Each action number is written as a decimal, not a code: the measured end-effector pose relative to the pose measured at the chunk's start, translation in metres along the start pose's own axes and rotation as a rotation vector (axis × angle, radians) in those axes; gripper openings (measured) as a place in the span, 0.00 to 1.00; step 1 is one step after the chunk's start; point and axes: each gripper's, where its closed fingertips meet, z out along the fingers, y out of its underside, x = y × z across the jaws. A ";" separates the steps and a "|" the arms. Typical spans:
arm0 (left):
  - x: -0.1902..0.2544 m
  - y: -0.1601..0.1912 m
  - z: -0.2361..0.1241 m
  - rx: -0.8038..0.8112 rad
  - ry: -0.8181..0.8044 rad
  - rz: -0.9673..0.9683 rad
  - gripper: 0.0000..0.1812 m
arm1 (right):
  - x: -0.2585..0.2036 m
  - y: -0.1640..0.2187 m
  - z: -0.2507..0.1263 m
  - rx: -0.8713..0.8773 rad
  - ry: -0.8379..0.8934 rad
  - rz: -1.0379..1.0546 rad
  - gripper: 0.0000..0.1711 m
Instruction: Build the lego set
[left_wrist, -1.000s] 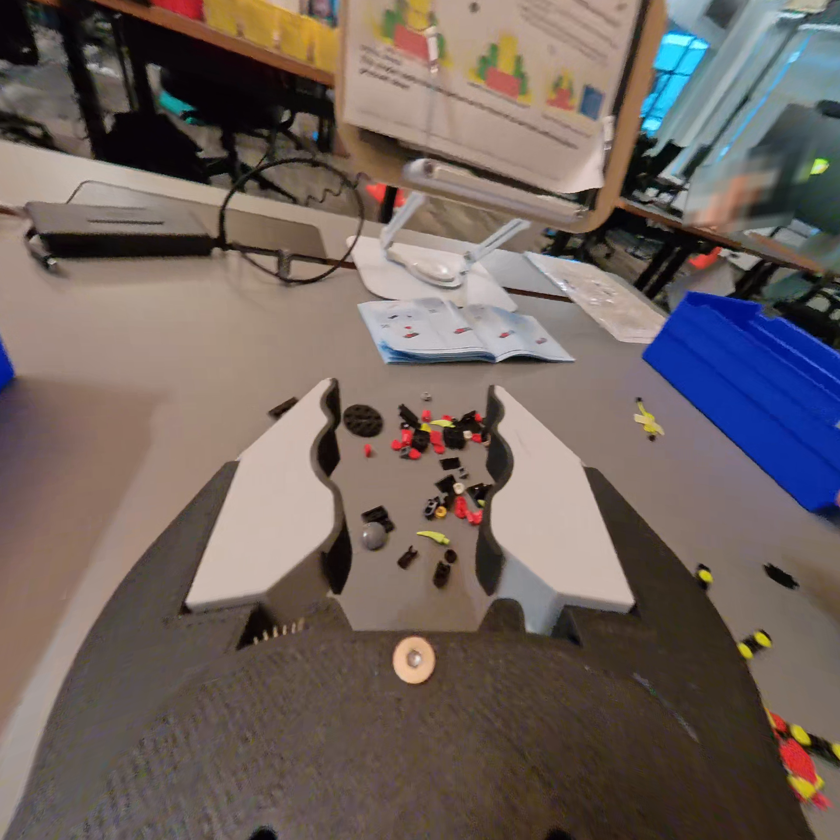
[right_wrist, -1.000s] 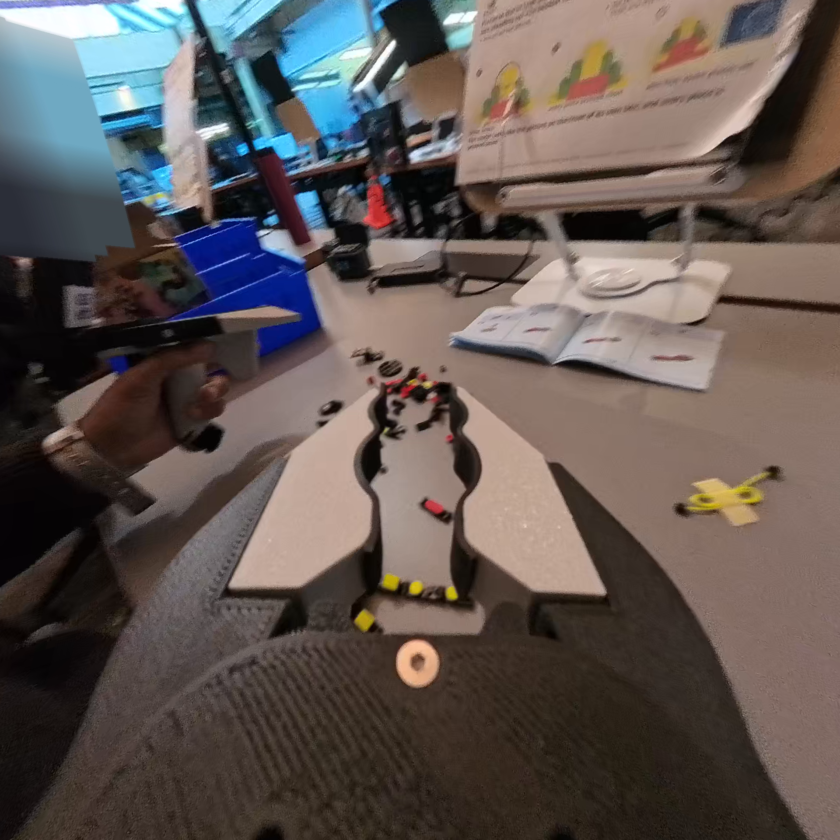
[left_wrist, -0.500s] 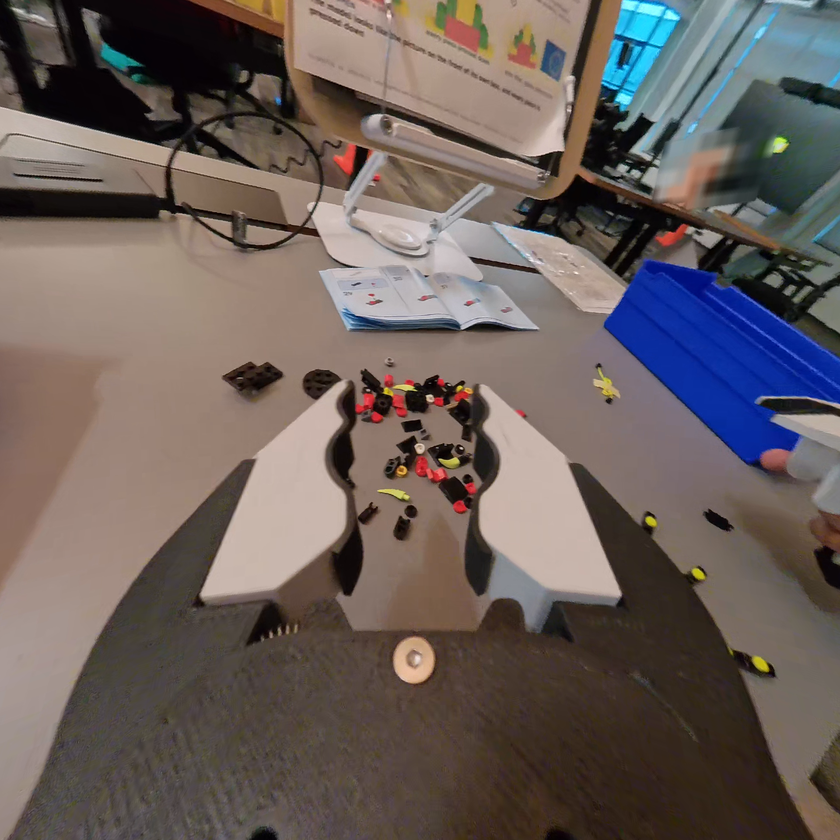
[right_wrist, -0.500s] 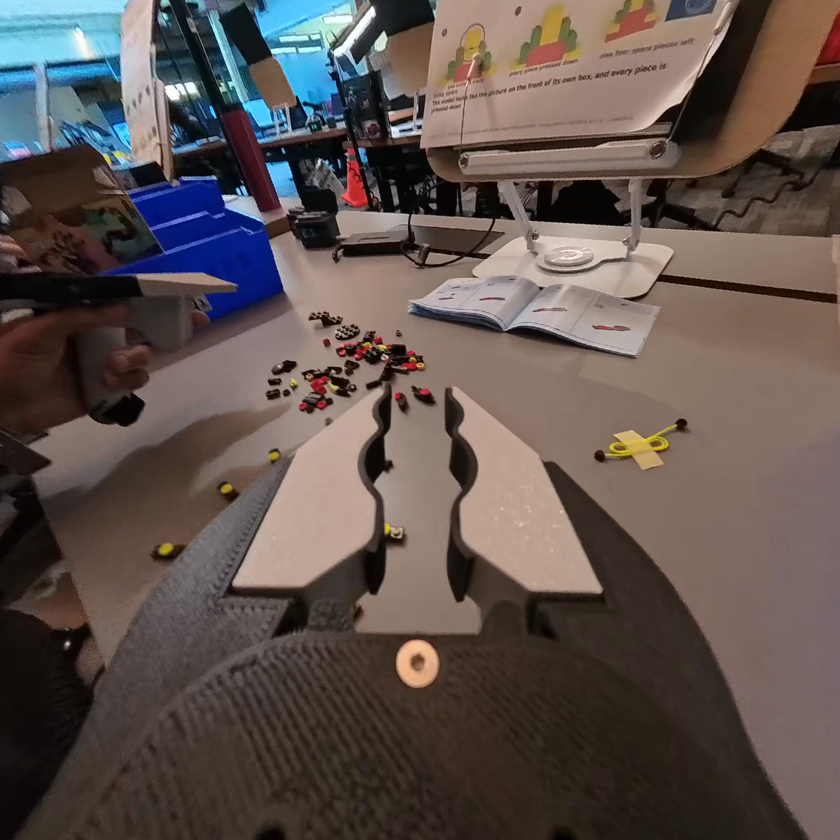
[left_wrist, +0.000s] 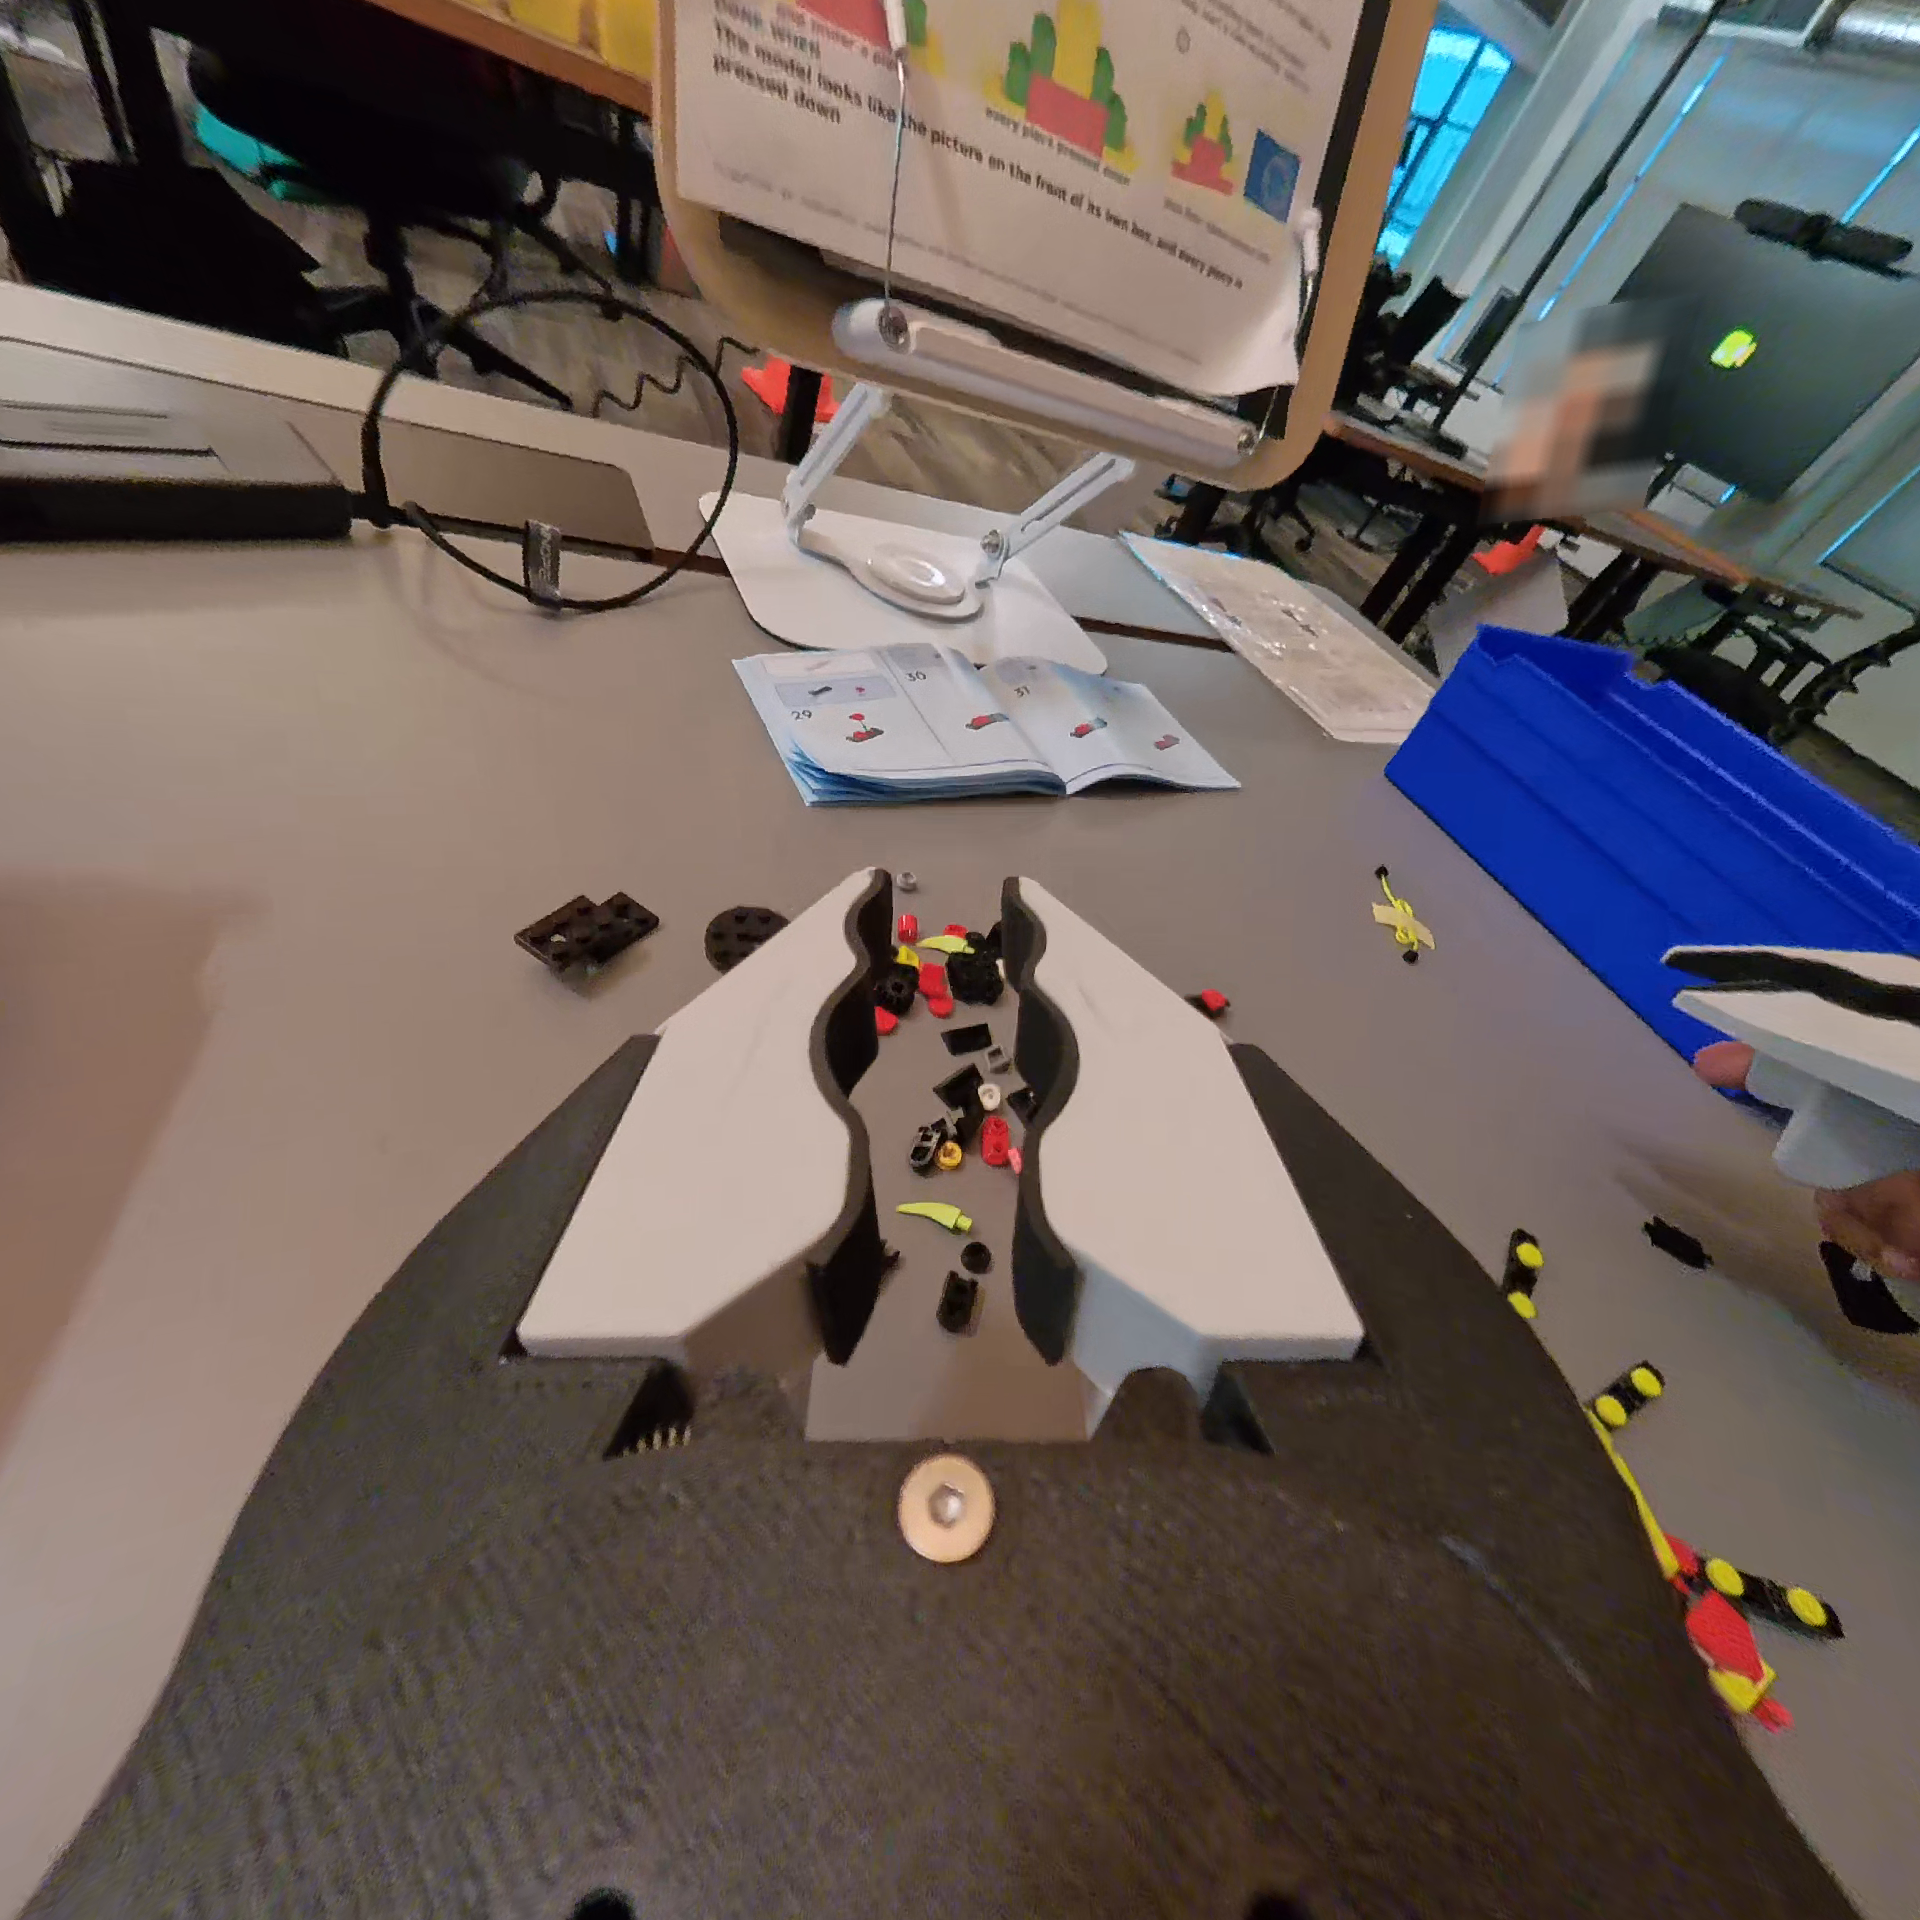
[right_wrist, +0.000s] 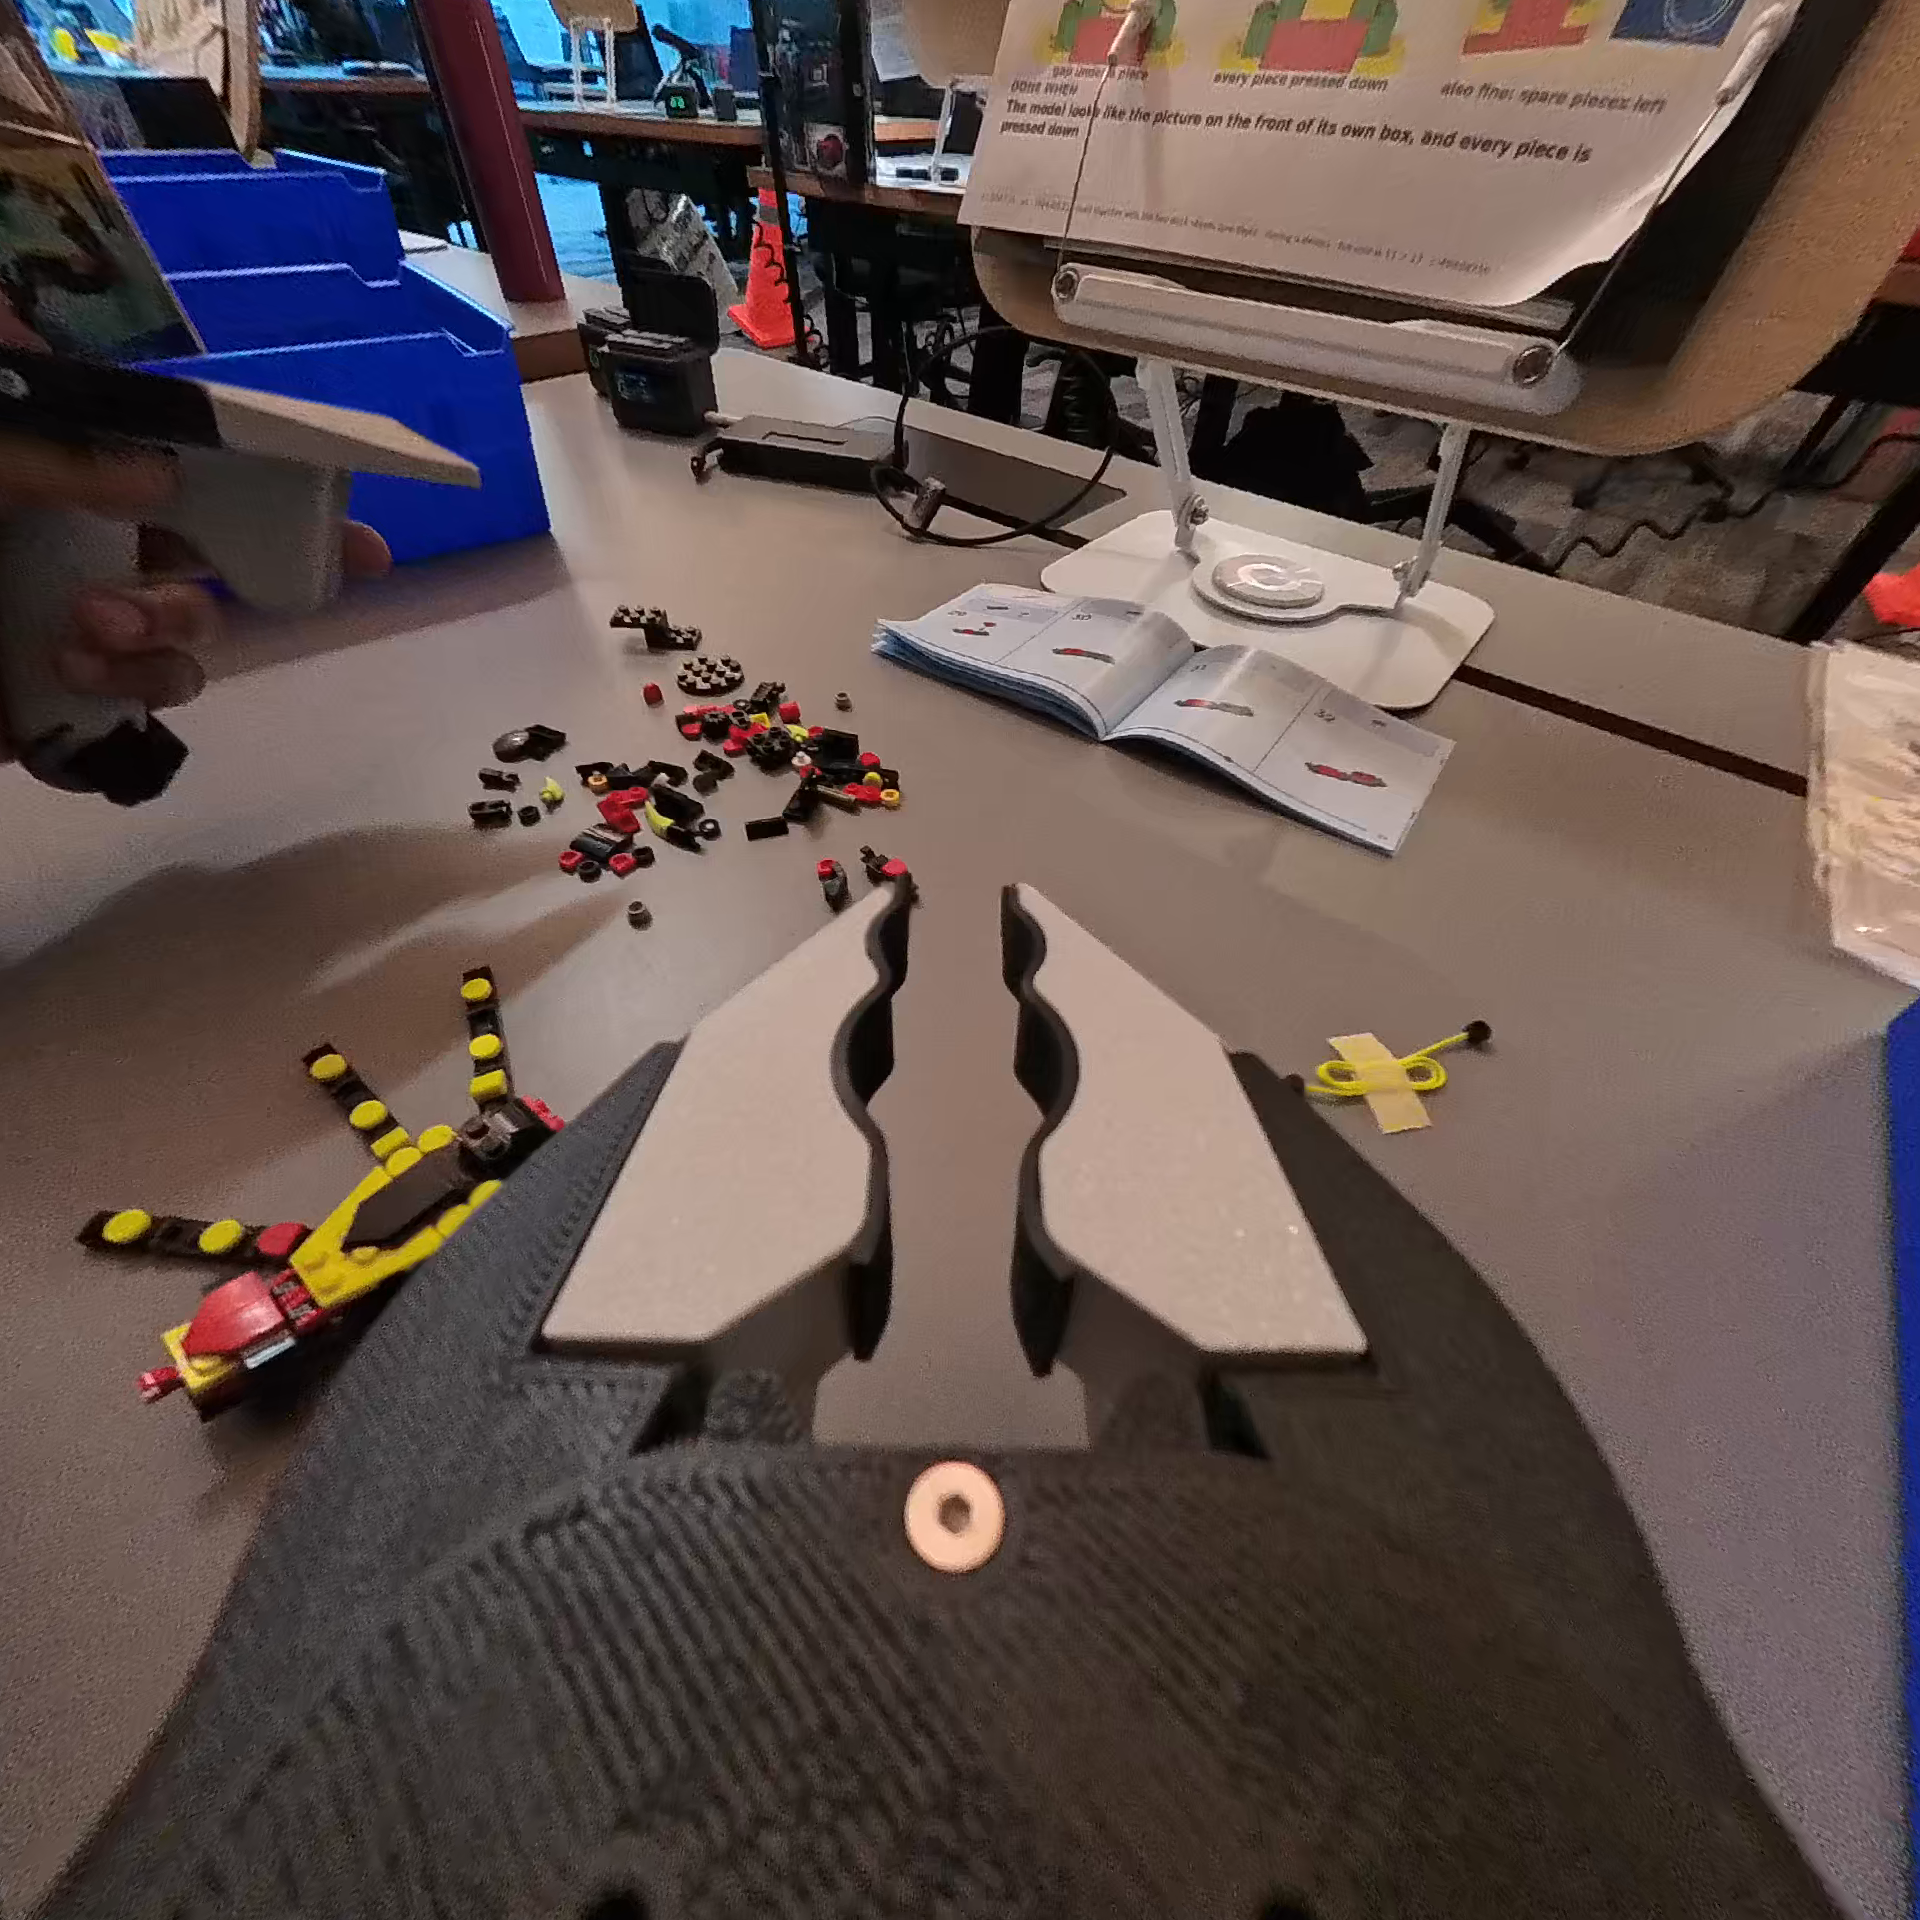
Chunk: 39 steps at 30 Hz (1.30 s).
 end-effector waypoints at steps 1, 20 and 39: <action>0.000 0.003 0.000 -0.016 0.001 -0.004 0.10 | -0.001 0.000 -0.001 -0.001 -0.001 0.005 0.09; -0.005 -0.020 -0.025 0.100 0.014 -0.056 0.00 | -0.005 0.005 -0.008 -0.022 0.050 -0.031 0.08; -0.022 0.053 0.064 -0.440 -0.054 0.120 0.10 | 0.036 0.002 -0.013 0.098 0.203 -0.011 0.05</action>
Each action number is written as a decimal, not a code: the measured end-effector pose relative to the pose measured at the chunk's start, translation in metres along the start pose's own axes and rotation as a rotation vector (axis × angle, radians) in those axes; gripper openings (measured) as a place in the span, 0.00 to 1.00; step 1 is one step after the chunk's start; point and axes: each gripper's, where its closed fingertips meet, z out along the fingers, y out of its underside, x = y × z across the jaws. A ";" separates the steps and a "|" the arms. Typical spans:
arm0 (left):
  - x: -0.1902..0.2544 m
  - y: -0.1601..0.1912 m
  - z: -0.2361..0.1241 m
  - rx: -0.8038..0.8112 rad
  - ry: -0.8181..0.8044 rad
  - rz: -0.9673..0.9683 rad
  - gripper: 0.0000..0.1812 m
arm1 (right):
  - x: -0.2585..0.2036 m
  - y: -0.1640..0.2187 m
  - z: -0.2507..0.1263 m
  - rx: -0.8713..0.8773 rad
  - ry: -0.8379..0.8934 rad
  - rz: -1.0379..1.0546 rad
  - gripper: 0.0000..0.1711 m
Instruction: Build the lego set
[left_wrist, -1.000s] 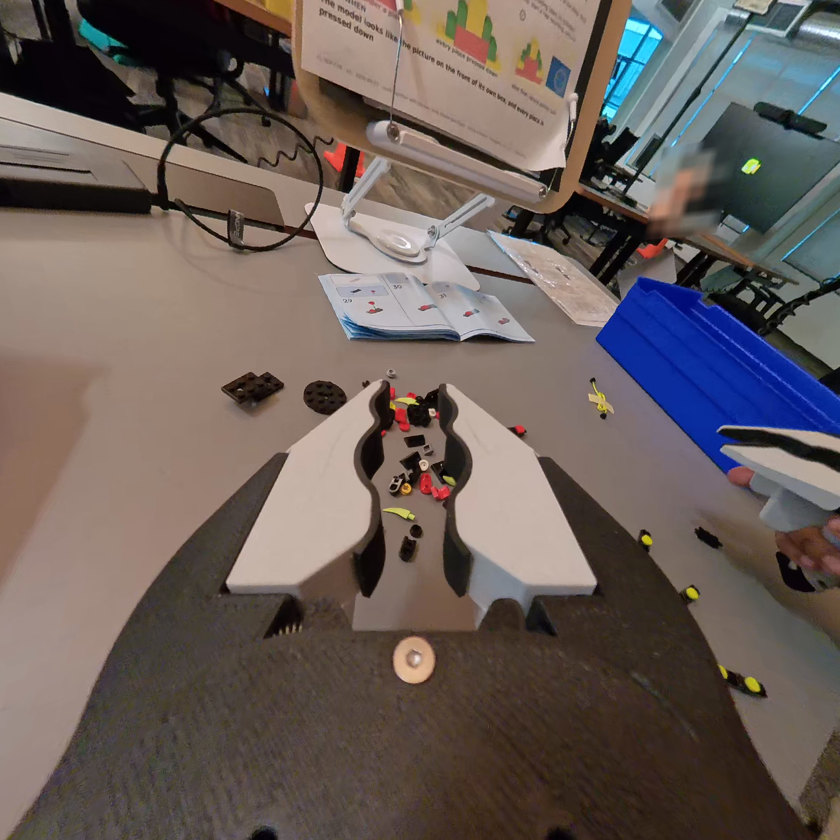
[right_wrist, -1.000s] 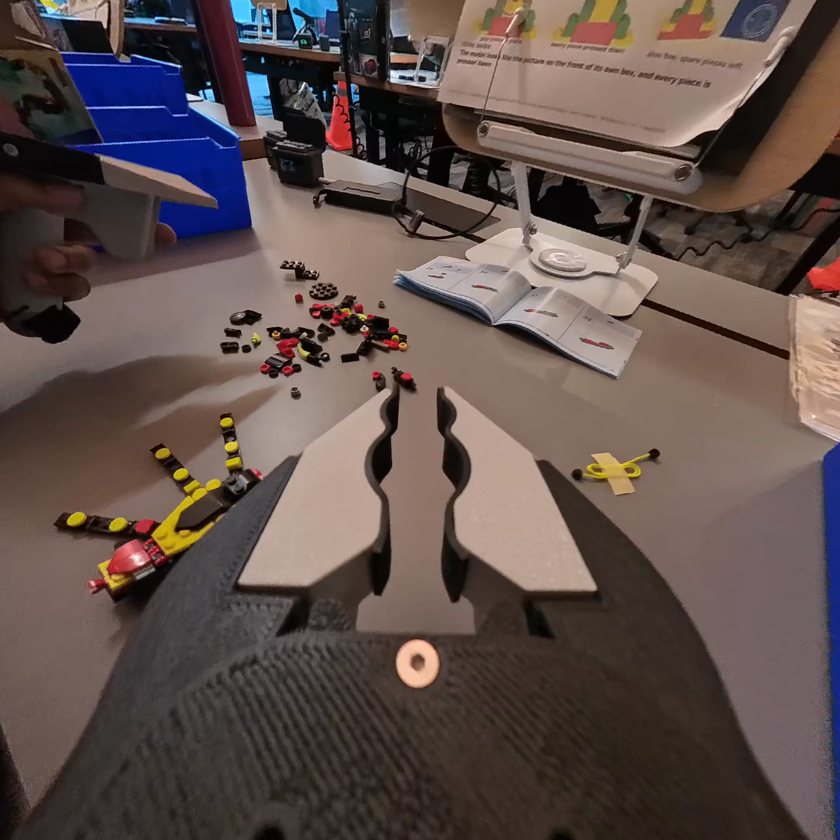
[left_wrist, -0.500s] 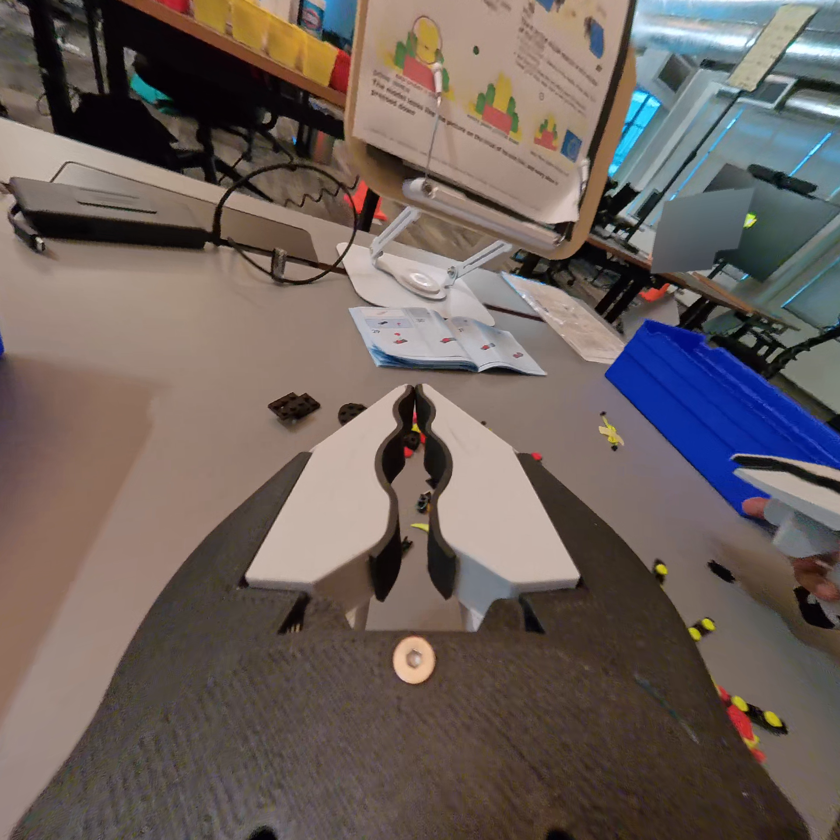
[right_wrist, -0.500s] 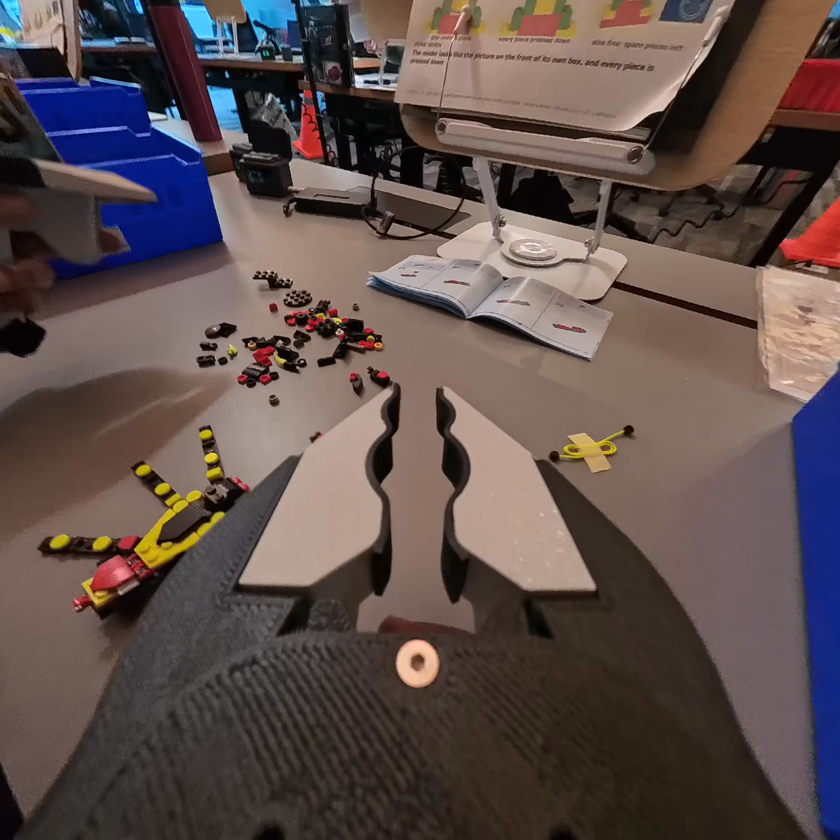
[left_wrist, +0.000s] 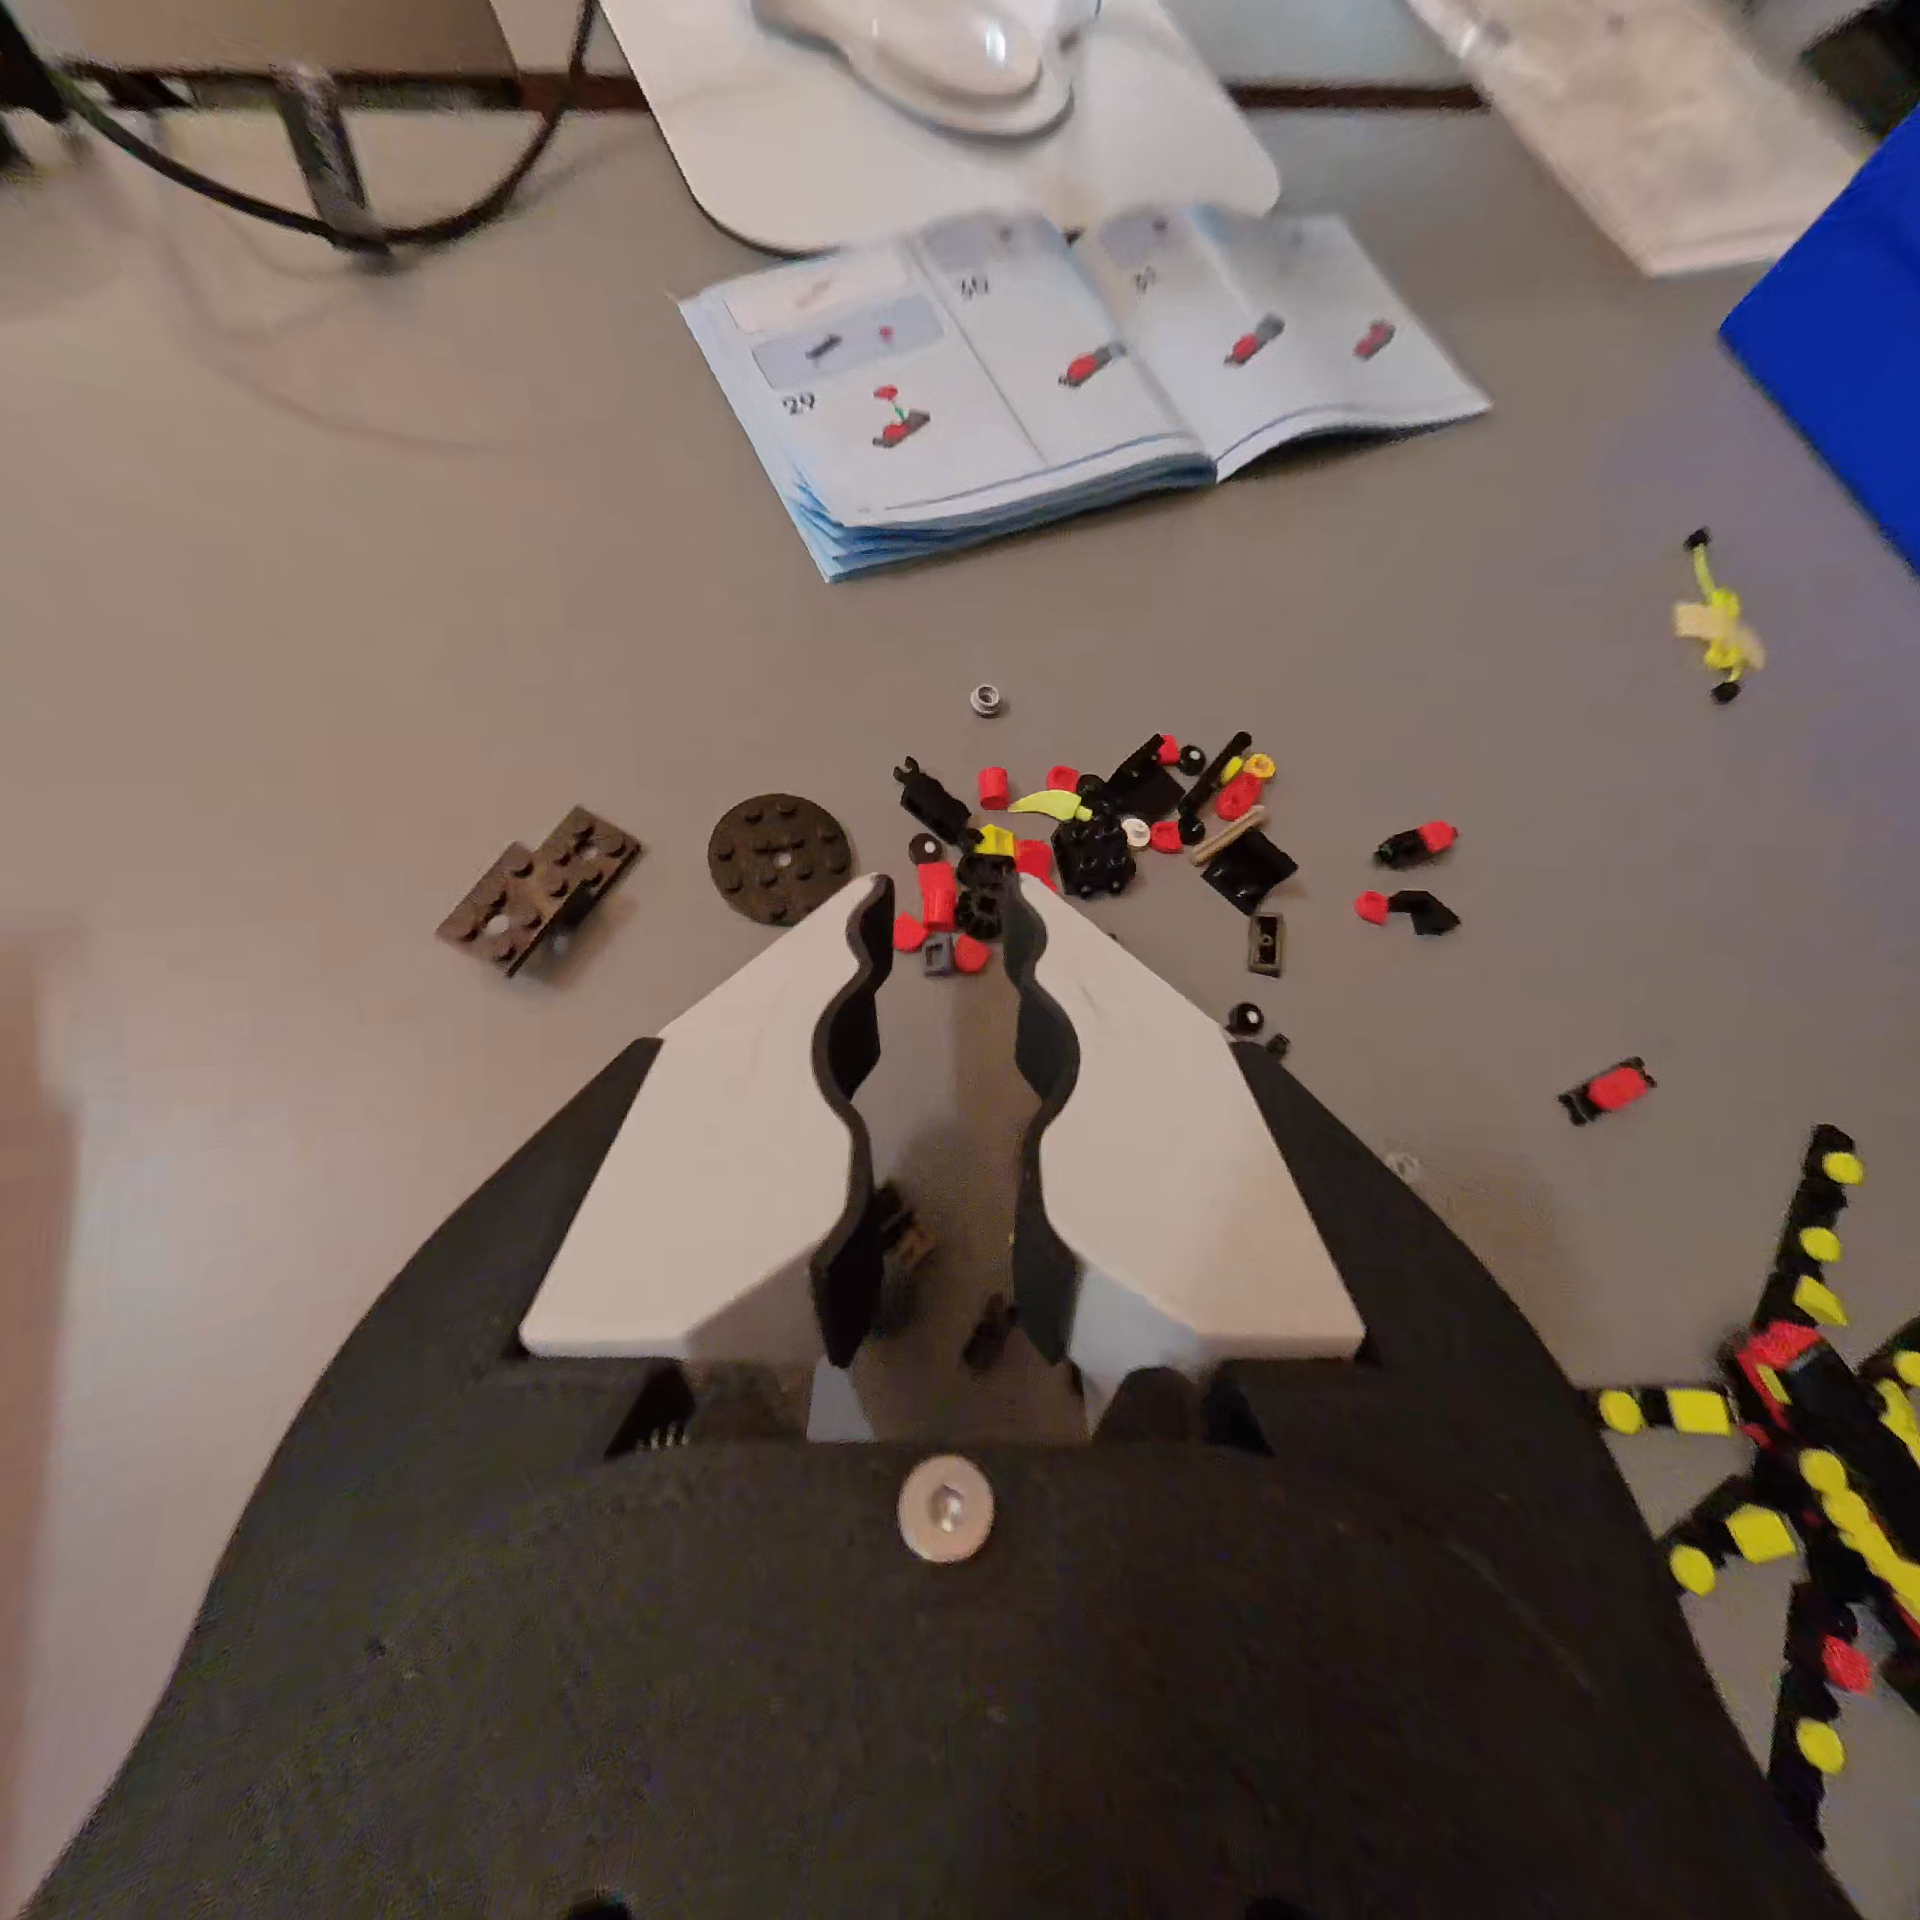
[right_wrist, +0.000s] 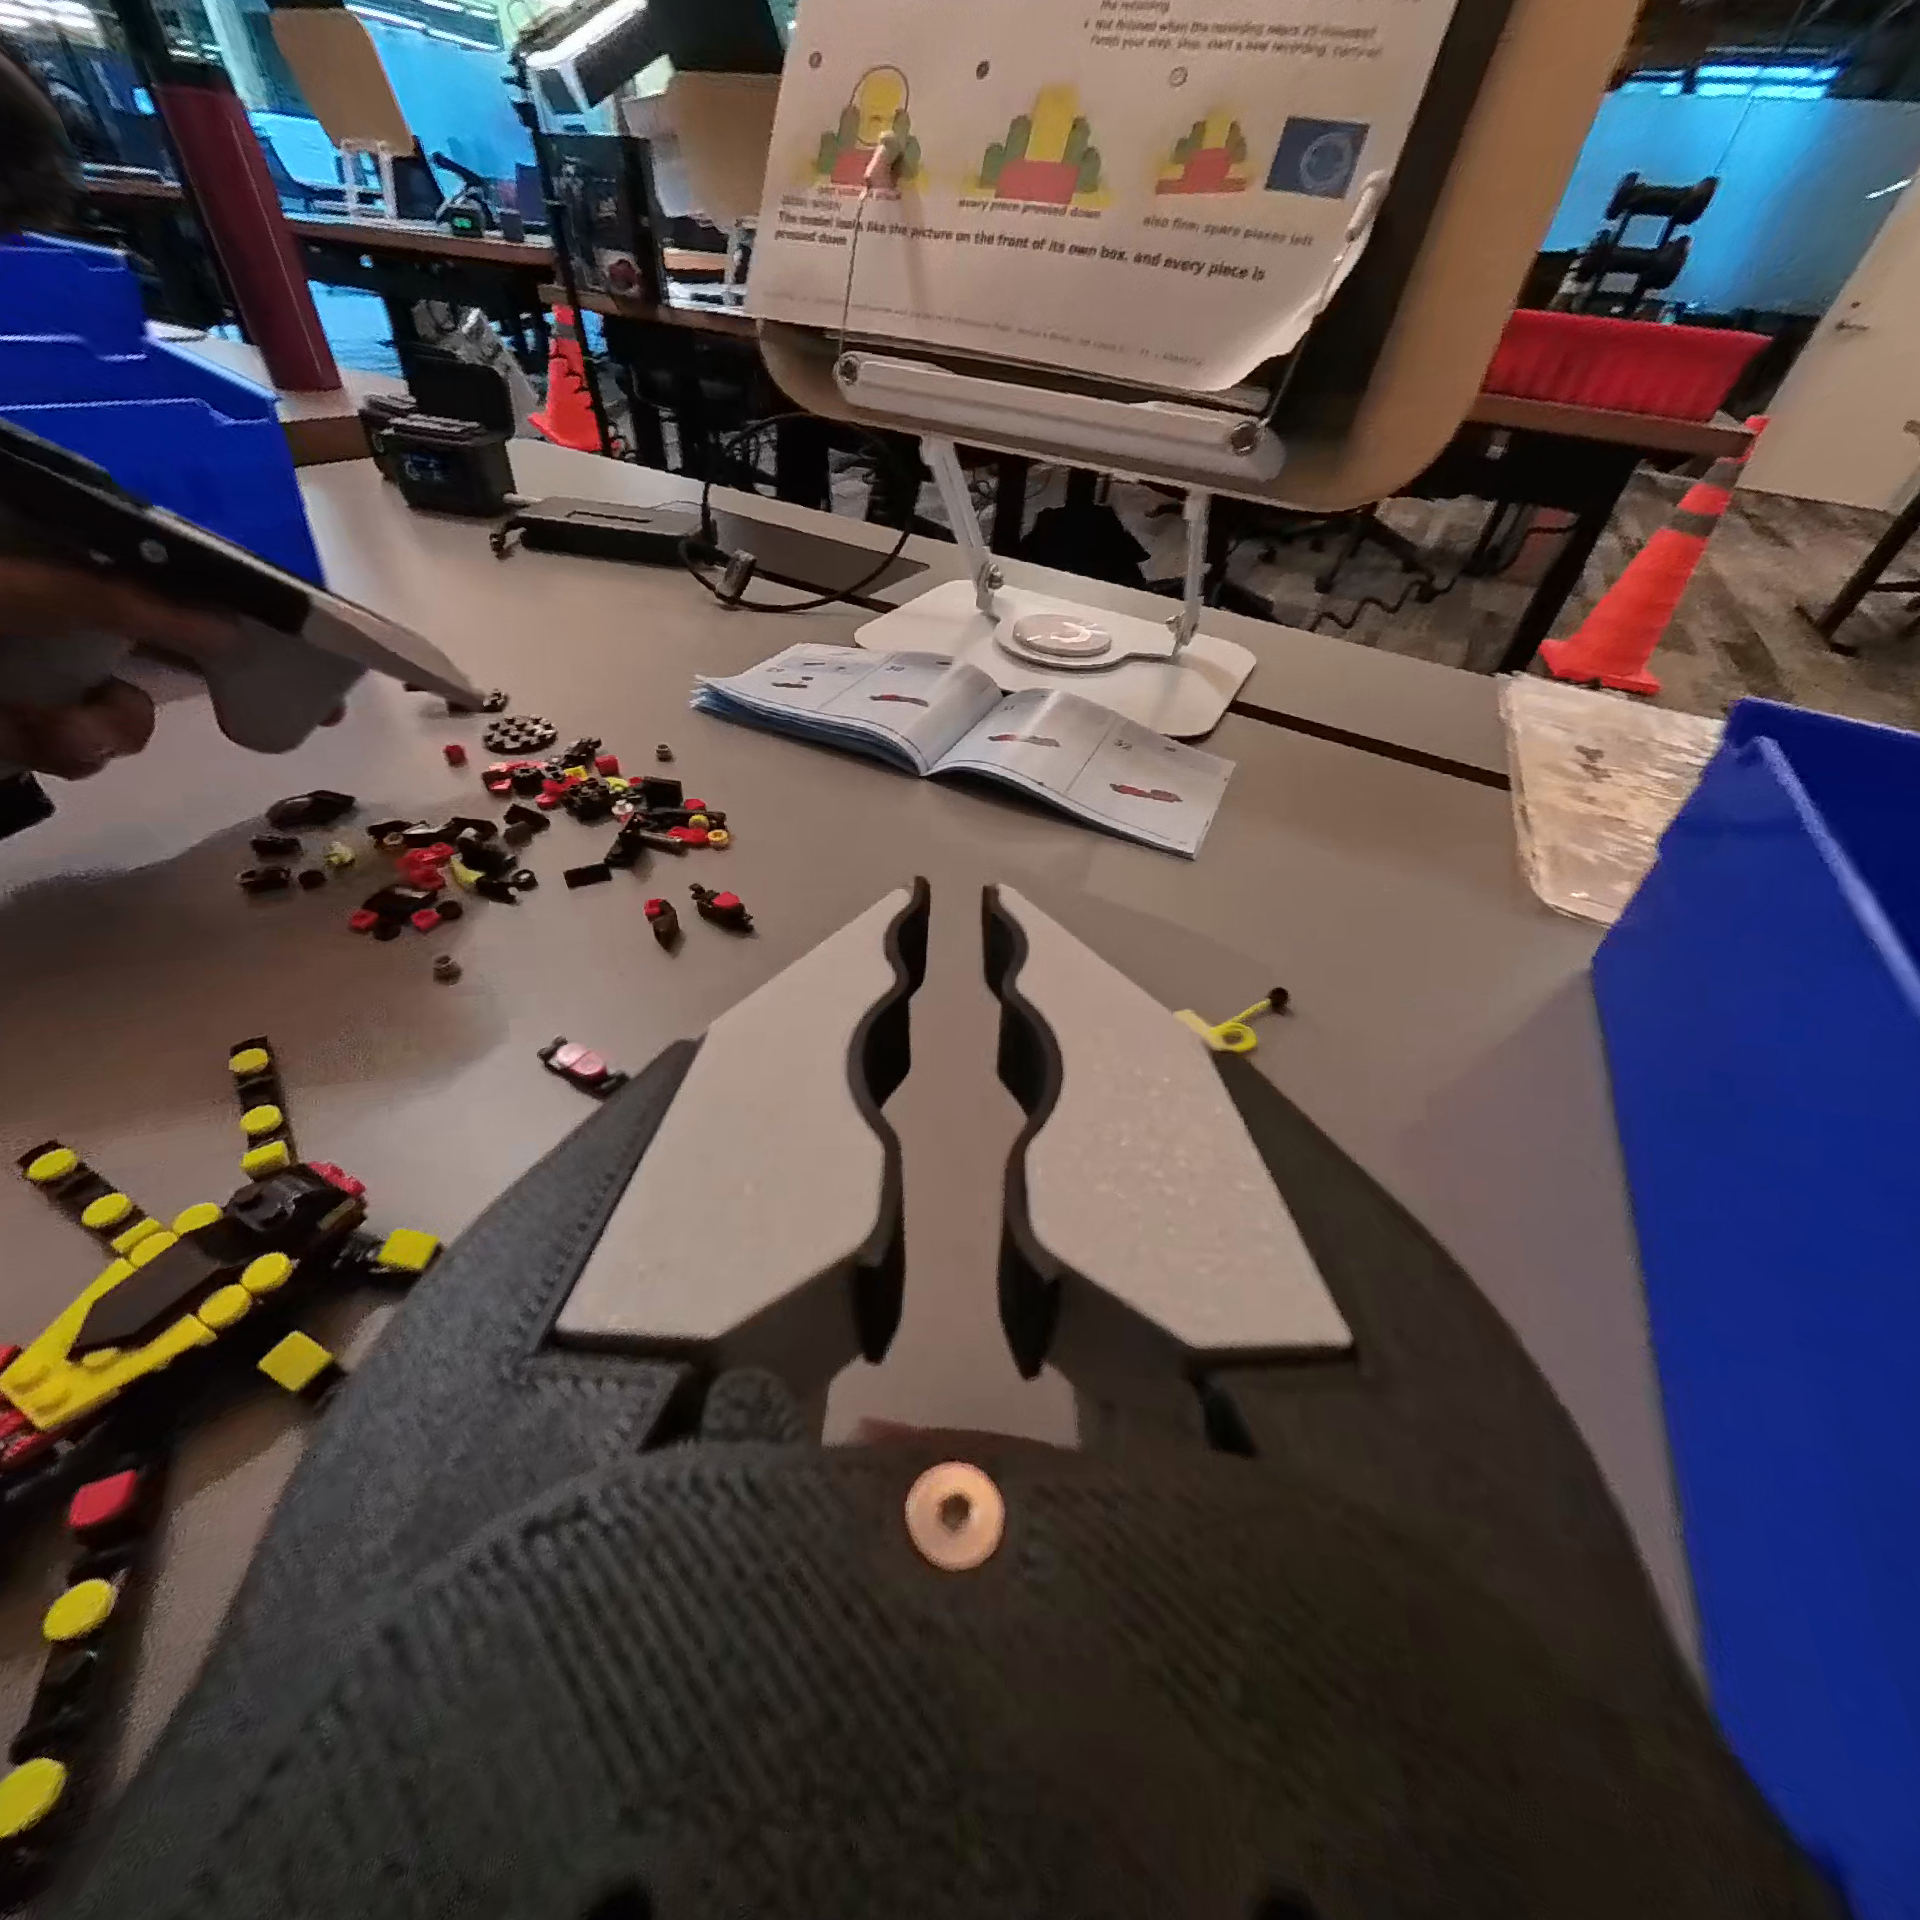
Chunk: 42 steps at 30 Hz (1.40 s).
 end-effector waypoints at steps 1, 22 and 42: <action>0.000 0.000 0.007 -0.025 0.001 0.010 0.11 | 0.004 -0.002 -0.002 0.007 0.019 0.000 0.05; -0.007 0.003 0.050 -0.158 -0.089 0.223 0.07 | -0.002 -0.017 -0.009 0.044 0.029 -0.075 0.05; 0.170 0.023 -0.087 0.328 0.322 0.542 0.03 | -0.142 -0.021 -0.013 -0.039 -0.538 0.236 0.17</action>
